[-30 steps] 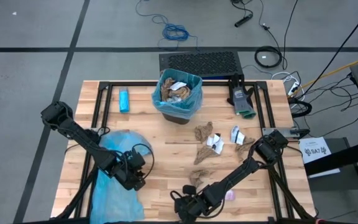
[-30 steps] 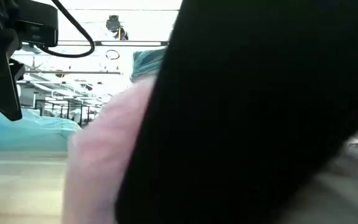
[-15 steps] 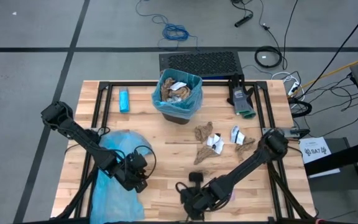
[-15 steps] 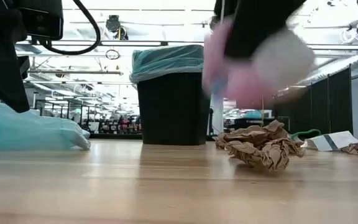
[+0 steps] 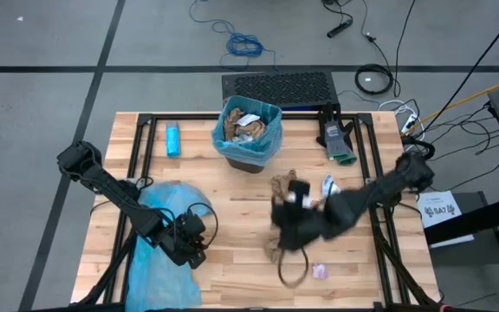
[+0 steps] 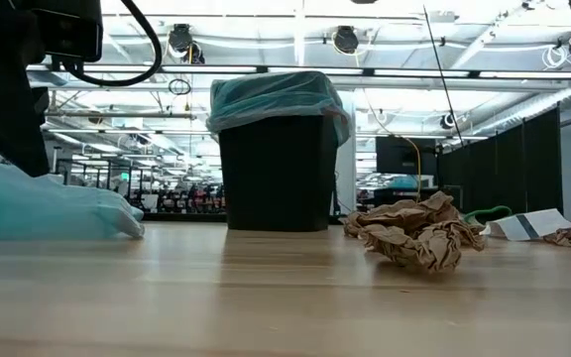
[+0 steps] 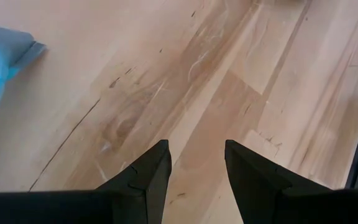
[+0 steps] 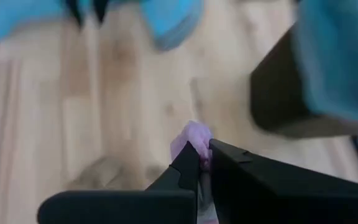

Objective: Place trash/remove bag and relplace
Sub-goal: Put the pink plastic into the trash bin

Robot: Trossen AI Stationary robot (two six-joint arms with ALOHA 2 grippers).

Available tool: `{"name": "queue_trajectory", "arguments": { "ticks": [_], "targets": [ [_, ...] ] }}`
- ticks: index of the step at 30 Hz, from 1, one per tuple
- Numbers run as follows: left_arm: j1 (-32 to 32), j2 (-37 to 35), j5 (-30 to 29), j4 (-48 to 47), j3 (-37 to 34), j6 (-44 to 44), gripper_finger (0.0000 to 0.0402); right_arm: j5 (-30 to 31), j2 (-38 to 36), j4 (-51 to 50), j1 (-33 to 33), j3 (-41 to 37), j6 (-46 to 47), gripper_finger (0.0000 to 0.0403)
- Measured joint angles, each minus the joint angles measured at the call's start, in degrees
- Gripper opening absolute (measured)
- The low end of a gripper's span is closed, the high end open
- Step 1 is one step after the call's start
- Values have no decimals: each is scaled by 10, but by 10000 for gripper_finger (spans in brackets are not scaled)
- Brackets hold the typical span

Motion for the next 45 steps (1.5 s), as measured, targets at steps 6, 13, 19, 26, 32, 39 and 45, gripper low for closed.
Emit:
{"name": "queue_trajectory", "arguments": {
  "ticks": [6, 13, 19, 26, 32, 39, 45],
  "targets": [
    [17, 0, -18, 9, 0, 11, 155, -73, -43, 117, -133, 0, -133, 0],
    [55, 0, -28, 86, 0, 126, 155, -178, -41, 293, -265, 0, -254, 0],
    [91, 0, -43, 204, 0, 286, 155, -213, -36, 333, -371, 0, -263, 4],
    [153, 0, -44, 254, 0, 368, 155, -292, 12, 330, -471, 0, -234, 8],
    [199, 0, -44, 249, 0, 381, 155, -324, 68, 297, -504, -1, -233, 38],
    [211, 0, -29, 247, 0, 395, 155, -334, 67, 278, -512, -1, -233, 126],
    [211, 0, -29, 248, 0, 426, 155, -332, 21, 255, -512, -1, -240, 174]
  ]
}}
